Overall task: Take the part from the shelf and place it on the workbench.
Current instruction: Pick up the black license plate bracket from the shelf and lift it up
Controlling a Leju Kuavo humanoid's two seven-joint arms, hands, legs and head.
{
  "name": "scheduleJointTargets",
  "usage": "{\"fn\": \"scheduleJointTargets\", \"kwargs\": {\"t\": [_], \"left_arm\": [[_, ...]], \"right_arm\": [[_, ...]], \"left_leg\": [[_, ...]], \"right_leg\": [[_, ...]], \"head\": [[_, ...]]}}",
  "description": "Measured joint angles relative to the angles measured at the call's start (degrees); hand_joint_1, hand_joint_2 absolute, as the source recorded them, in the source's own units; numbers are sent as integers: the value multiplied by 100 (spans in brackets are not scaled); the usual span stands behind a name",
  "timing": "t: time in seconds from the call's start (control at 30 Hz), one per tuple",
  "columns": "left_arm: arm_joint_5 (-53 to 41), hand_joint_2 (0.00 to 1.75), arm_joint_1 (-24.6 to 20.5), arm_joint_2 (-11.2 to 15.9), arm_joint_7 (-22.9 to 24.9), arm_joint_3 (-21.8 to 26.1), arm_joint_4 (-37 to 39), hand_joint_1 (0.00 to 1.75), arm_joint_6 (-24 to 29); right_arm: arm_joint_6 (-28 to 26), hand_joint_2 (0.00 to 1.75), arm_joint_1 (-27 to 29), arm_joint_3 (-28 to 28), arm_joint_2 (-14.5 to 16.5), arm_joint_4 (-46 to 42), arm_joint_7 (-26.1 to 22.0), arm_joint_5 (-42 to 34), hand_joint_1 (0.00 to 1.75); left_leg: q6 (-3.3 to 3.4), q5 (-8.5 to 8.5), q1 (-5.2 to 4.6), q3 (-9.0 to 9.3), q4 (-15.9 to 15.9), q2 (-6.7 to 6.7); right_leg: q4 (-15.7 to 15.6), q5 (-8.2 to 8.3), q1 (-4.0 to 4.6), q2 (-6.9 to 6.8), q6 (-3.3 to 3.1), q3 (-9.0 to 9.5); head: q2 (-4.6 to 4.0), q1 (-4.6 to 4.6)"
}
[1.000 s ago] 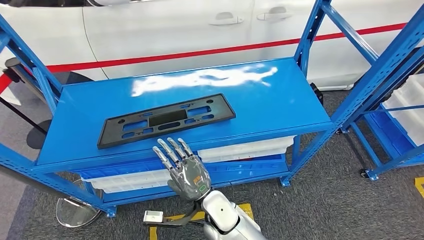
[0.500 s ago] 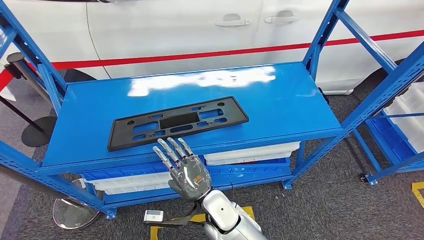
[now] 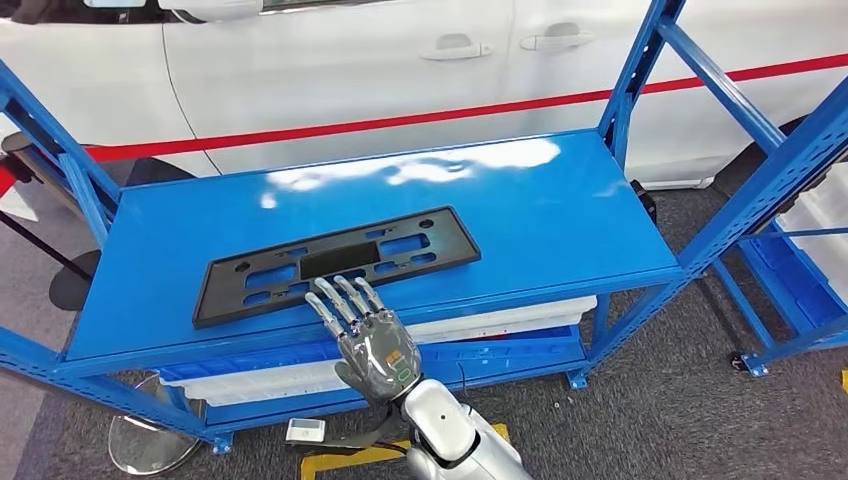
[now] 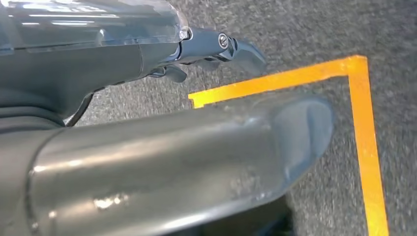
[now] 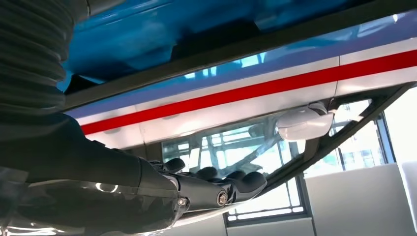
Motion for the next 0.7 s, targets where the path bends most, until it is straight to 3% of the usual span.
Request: {"fn": "scheduleJointTargets", "kwargs": {"t": [0.03, 0.07, 0.1, 0.17, 0.2, 0.27, 0.37, 0.43, 0.5, 0.53, 0.57, 0.6, 0.67, 0.7], "left_arm": [[-5, 0, 9, -1, 3, 0, 1, 0, -1], [-12, 0, 20, 0, 7, 0, 1, 0, 0], [-16, 0, 29, 2, 10, 1, 1, 0, -1], [-23, 0, 33, 8, 11, 1, 1, 0, 0], [-25, 0, 29, 10, 11, 1, 2, 0, -1], [-27, 0, 18, 10, 11, 1, 3, 0, -1], [-31, 0, 20, 6, 10, 2, 3, 0, -2], [-32, 0, 19, 3, 9, 3, 3, 0, -2], [-33, 0, 11, 4, 8, 3, 3, 0, -2], [-33, 0, 9, 4, 8, 4, 3, 0, -2], [-34, 0, 12, 4, 8, 5, 3, 0, -2], [-34, 0, 15, 3, 9, 7, 3, 0, -3], [-38, 0, 21, -6, 10, 9, 3, 0, -5], [-40, 0, 19, -16, 10, 10, 5, 0, -7]], "right_arm": [[12, 175, 4, 0, 0, 0, 1, -4, 0], [25, 175, 6, 0, 0, 0, 1, -7, 0], [43, 175, 6, 0, 0, 0, 1, -9, 0], [78, 175, 5, 0, -1, 0, 2, -13, 0], [92, 175, 3, -1, -1, -3, 5, -16, 0], [114, 175, -2, -2, -2, -13, 14, -20, 0], [159, 175, -7, -2, -2, -42, 20, -22, 0], [187, 175, -15, -2, -3, -69, 24, -27, 0], [205, 175, -13, -2, -8, -79, 25, -33, 0], [216, 175, -9, -2, -10, -79, 26, -36, 0], [232, 175, -5, -2, -12, -79, 30, -38, 0], [252, 175, -5, -2, -13, -79, 35, -43, 0], [291, 175, -11, -2, -13, -79, 53, -57, 0], [306, 175, -15, -3, -13, -79, 63, -66, 0]], "left_leg": [[-22, -48, 10, -185, 280, 0], [-39, 17, 19, -286, 374, 1], [-49, 198, 27, -278, 242, 2], [-51, 673, 36, -16, -473, 12], [-32, 810, 30, 121, -805, 12], [36, 837, 5, 244, -1085, 9], [163, 818, 6, 271, -1133, 2], [243, 809, 26, 306, -1168, 5], [292, 781, 20, 321, -1171, 7], [301, 765, 18, 333, -1171, 5], [302, 745, 16, 354, -1171, 1], [297, 721, 16, 388, -1170, -5], [274, 663, 14, 481, -1172, -18], [248, 628, 3, 516, -1169, -24]], "right_leg": [[8, -28, 2, 3, -1, 24], [21, -61, 3, 9, 3, 52], [37, -99, 0, 17, 14, 88], [77, -195, -3, 26, 59, 173], [103, -242, 4, 28, 93, 198], [126, -295, 21, 27, 157, 212], [155, -357, 14, 22, 242, 212], [551, -566, 2, 21, 294, 23], [1335, -860, -7, 20, 324, -431], [1660, -924, -10, 20, 333, -652], [1813, -882, -13, 20, 335, -796], [1734, -718, -16, 19, 327, -822], [1042, -210, -8, 19, 270, -589], [656, -31, 8, 19, 229, -433]], "head": [[1, 0], [0, 0], [1, -1], [1, -1], [1, -5], [1, -3], [1, 9], [1, 27], [0, 44], [-1, 44], [-1, 45], [-1, 45], [0, 47], [1, 48]]}}
